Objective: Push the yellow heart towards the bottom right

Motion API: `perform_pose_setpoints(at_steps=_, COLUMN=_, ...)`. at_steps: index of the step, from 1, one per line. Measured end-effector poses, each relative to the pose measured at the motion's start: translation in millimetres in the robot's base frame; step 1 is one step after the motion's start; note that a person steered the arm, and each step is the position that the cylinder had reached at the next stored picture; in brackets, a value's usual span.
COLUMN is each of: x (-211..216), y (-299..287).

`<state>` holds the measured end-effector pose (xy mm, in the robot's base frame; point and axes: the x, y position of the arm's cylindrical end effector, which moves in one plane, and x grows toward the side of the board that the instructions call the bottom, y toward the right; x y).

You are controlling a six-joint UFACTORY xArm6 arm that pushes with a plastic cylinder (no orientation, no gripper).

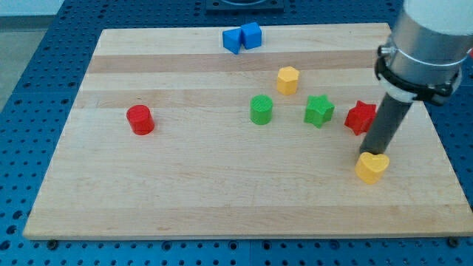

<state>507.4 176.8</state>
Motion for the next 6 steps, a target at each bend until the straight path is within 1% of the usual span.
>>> perform_pose_setpoints(at_steps=3, x=6.4, y=-6.4)
perform_pose_setpoints(at_steps=6, x=37.9, y=-6.5)
